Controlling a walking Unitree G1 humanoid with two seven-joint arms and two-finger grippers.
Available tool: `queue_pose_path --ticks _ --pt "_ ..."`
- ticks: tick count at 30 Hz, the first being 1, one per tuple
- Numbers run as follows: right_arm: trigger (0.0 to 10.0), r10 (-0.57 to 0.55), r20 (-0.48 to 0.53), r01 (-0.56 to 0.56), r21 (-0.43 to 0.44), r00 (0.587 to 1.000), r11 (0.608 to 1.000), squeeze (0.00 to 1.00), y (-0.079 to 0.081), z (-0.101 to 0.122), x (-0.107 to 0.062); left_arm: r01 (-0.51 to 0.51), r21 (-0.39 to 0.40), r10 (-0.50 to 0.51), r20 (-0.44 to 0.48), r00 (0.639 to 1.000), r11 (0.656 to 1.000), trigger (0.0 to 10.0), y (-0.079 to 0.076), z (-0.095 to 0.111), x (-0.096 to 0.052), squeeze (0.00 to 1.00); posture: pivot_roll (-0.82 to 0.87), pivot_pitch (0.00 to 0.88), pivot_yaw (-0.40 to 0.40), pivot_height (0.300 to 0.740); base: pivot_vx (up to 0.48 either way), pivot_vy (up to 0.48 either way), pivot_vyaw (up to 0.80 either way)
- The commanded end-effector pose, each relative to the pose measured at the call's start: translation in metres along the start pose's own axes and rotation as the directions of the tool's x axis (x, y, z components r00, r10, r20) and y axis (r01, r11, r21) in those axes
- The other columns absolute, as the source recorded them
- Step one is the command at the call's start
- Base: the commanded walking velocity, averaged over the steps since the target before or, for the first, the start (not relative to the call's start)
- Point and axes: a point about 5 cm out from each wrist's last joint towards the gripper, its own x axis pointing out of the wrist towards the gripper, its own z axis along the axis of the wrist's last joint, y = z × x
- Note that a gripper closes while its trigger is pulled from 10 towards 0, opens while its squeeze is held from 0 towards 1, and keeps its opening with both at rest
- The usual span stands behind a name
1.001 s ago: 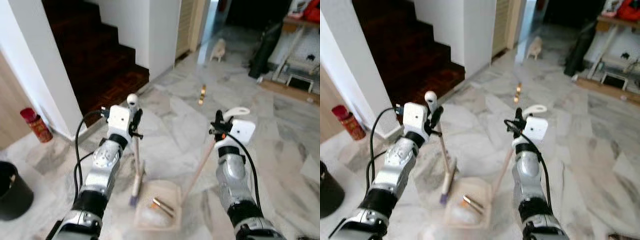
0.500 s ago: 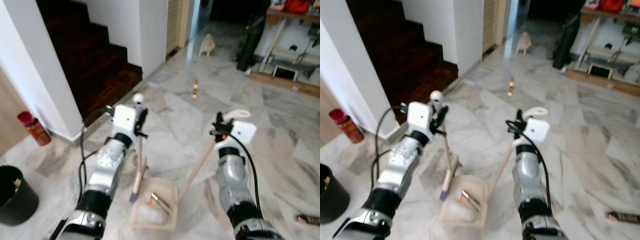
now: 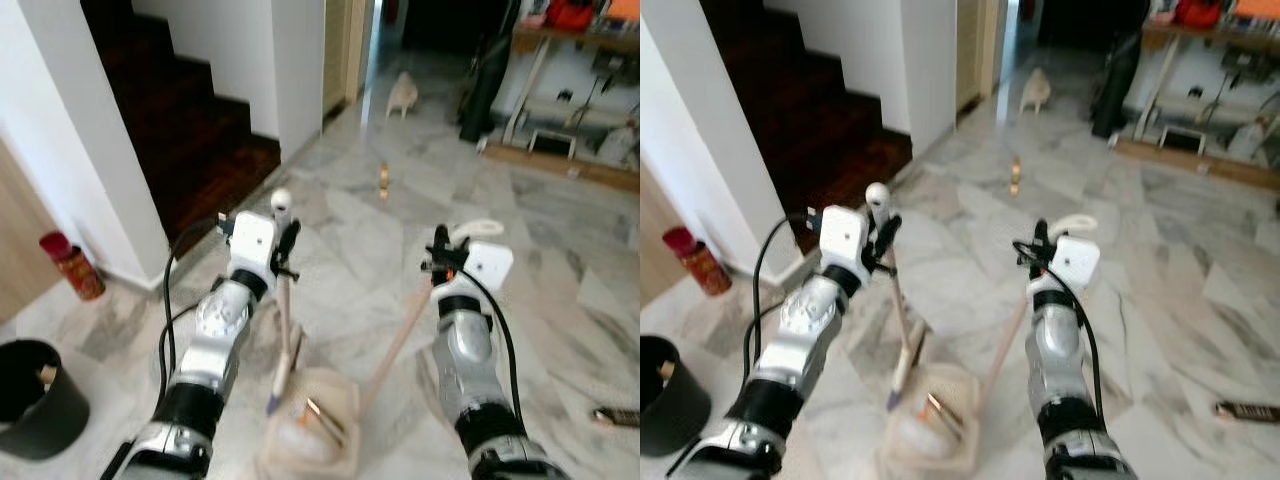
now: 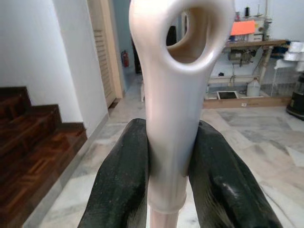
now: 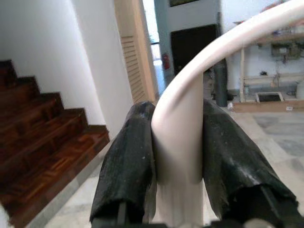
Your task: Sweep floor
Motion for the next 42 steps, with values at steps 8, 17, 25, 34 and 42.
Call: queue_pose_path --ticks 8,17,25,34,42 --pt "10.0 -0.016 0.069 0.014 0.034 0.997 0.999 0.0 0.0012 0.0147 0.0075 -0.003 0.007 0.002 0.047 0.999 1.0 10.0 0.0001 0.0121 0.0057 0.0 0.09 0.0 -0.018 0.74 0.0 0.283 0.3" --pt "10.0 -0.015 0.063 0.013 0.046 0.998 0.999 0.0 0.0013 0.0143 0.0079 -0.014 0.006 0.013 0.045 0.999 1.0 10.0 0.0018 0.0118 0.0055 0.0 0.09 0.0 -0.024 0.74 0.0 0.282 0.0" --pt "10.0 -0.007 0.066 0.004 0.044 0.998 0.999 0.0 0.0039 0.0154 0.0092 -0.02 0.004 0.02 0.042 0.999 1.0 10.0 0.0025 0.0111 0.0056 0.0 0.09 0.0 -0.027 0.74 0.0 0.283 0.0" --pt "10.0 0.0 0.067 -0.002 0.039 0.998 0.999 0.0 0.0046 0.0159 0.0093 -0.021 0.002 0.021 0.04 0.999 1.0 10.0 0.0015 0.0101 0.005 0.0 0.09 0.0 -0.03 0.74 0.0 0.282 0.0" --pt "10.0 0.001 0.064 -0.003 0.043 0.998 0.999 0.0 0.0045 0.0155 0.009 -0.022 0.0 0.022 0.042 0.999 1.0 10.0 0.0009 0.0103 0.0051 0.0 0.09 0.0 -0.032 0.74 0.0 0.282 0.0"
